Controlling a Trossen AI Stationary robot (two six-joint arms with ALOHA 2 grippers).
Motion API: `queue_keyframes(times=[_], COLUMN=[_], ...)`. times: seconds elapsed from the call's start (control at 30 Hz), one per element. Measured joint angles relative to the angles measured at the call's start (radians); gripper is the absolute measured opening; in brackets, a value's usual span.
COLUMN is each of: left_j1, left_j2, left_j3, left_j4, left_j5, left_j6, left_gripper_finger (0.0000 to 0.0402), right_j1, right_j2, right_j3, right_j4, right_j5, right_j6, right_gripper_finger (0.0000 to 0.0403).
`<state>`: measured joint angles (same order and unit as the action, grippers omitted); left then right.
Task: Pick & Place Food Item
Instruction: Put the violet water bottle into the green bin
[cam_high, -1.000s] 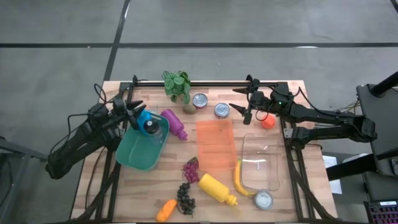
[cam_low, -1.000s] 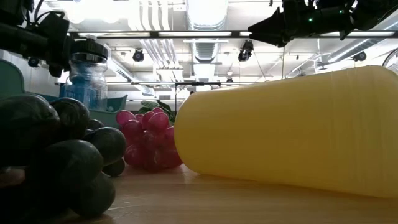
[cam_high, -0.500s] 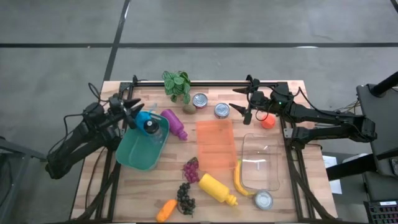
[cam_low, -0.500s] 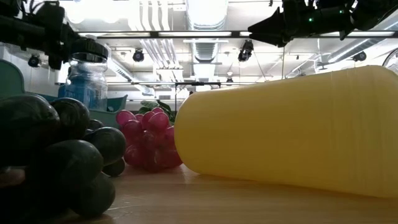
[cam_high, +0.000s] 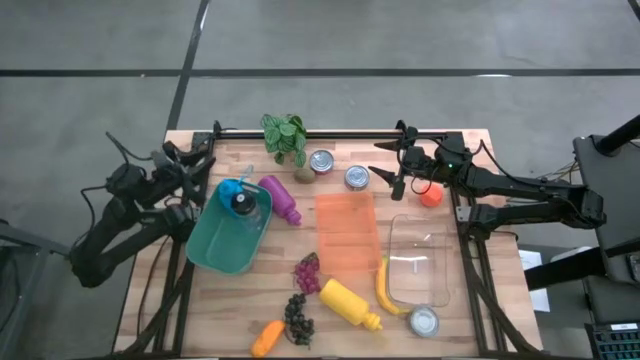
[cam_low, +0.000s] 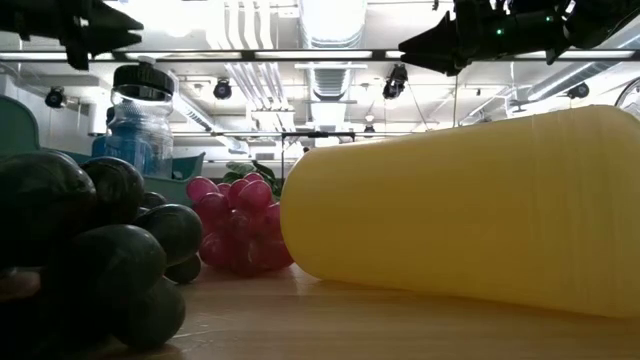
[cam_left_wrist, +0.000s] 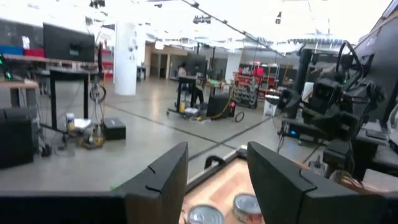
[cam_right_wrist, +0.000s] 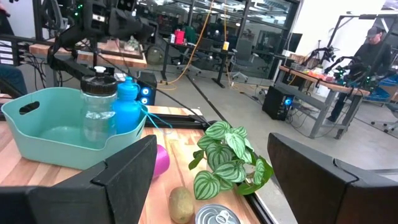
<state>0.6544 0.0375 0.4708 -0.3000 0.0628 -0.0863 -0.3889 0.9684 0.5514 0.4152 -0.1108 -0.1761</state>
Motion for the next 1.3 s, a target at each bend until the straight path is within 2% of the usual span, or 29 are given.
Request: queue_keyframes(times=[0.23, 0.53, 0.77, 0.97, 1.3], left_j1=[0.0, -0.009, -0.069, -0.151, -0.274], left_j2=[0.176, 0.553, 0.823, 1.007, 1.279], left_j3=[0.113, 0.399, 0.68, 0.89, 1.142], left_j4=[0.027, 0.001, -0.209, -0.405, -0.686], left_j5=[0.003, 0.14, 0.174, 0.174, 0.174], left_j6=[0.052, 0.194, 0.269, 0.434, 0.592], left_gripper_finger=[0.0171, 0.0171, 0.0171, 0.0171, 0.0171], right_j1=[0.0, 0.0, 0.0, 0.0, 0.0], right_j2=[0.0, 0.0, 0.0, 0.0, 0.0], right_j3=[0.0, 0.0, 0.0, 0.0, 0.0], right_j4=[0.0, 0.0, 0.0, 0.0, 0.0], right_j5=[0.0, 0.0, 0.0, 0.0, 0.0], right_j6=[0.0, 0.0, 0.0, 0.0, 0.0], right_gripper_finger=[0.0305, 0.0305, 0.0305, 0.0305, 0.0305])
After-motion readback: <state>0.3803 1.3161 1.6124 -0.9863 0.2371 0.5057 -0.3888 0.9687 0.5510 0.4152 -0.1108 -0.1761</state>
